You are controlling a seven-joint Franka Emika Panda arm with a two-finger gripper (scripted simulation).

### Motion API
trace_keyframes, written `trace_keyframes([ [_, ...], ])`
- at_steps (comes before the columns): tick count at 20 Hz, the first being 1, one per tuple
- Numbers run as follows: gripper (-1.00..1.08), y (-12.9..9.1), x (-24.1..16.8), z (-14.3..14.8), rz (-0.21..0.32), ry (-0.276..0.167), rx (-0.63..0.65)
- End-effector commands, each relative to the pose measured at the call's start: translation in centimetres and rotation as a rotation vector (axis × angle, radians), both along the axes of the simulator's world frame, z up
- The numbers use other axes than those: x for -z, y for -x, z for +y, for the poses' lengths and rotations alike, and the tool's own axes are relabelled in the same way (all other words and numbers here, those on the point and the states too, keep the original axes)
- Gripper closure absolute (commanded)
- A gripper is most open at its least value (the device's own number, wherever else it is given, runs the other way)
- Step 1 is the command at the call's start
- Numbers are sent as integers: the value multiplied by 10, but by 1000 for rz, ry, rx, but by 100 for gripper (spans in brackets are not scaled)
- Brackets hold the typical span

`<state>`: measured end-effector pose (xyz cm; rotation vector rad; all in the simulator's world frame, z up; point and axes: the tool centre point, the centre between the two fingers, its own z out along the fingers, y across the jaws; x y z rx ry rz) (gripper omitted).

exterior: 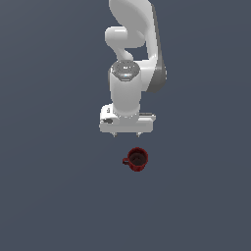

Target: Pick up the object and move it to a goal position.

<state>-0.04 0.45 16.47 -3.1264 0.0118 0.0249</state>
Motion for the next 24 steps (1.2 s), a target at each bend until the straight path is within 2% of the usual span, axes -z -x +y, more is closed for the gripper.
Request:
trace_keyframes([
  [1,-20,0,0,0,0,0,0],
  [12,-20,-8,-12,-21,-25,18,-2],
  [24,-20,-11,-4,-15,-29,40,21],
])
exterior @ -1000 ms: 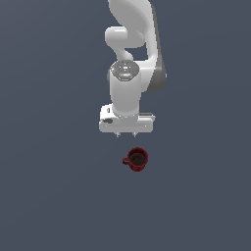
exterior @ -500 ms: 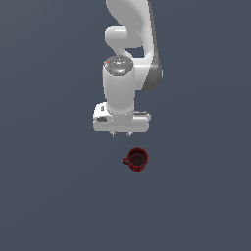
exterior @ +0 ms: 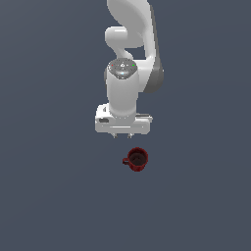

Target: Pick up the object and move it to a goal position.

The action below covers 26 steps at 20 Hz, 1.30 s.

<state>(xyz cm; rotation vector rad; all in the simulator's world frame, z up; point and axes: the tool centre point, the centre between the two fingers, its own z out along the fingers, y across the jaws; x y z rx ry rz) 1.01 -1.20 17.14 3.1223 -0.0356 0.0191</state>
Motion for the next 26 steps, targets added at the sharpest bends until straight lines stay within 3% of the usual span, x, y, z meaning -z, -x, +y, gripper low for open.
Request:
trace_keyframes([
  [1,-20,-1,4,3,-2,11,10],
  [12,-20,-14,35,31,-40,109,97],
  [26,-20,-33,65,83,-181,261,196],
])
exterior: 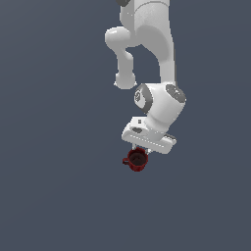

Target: Pick up the object and move it to a goal position.

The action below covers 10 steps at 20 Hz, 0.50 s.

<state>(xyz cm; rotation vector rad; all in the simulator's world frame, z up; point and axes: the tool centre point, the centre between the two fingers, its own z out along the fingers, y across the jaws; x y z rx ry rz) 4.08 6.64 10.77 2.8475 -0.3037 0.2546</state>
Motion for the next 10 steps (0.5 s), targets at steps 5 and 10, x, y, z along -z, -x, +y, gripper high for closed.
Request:
trace_keyframes([
  [5,-20,-6,4,17,-56,42,18],
  [10,-20,-8,5,24,-81,57,23],
])
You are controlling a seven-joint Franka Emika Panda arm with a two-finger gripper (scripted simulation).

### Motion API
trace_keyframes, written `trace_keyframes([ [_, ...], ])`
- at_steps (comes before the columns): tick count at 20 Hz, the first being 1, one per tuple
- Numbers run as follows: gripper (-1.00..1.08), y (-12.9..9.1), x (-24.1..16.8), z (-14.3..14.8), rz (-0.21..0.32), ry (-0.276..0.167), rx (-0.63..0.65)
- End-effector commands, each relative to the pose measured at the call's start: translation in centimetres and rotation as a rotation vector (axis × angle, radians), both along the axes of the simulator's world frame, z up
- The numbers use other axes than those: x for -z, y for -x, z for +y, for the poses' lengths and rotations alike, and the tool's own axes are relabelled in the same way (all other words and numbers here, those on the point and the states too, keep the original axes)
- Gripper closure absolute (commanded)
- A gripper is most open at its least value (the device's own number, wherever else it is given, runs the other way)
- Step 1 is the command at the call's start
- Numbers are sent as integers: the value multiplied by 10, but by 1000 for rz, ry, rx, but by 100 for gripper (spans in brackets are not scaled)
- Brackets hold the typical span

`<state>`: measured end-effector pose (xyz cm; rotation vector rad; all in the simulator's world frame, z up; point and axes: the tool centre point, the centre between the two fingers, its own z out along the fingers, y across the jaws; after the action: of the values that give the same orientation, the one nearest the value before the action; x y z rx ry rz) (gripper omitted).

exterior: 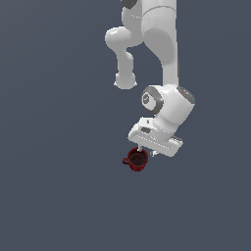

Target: Pick up the object and move it to a goal position.

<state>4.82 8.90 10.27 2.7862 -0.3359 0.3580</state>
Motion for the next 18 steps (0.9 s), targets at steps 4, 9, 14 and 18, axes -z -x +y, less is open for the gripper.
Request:
trace_keyframes([
  [4,-20,-1,0,7,-18,10,1],
  [9,-20,-4,1,1,-24,16,12],
  [14,-20,-7,2,-11,-29,25,27],
  [18,-20,-8,2,-9,-37,30,28],
])
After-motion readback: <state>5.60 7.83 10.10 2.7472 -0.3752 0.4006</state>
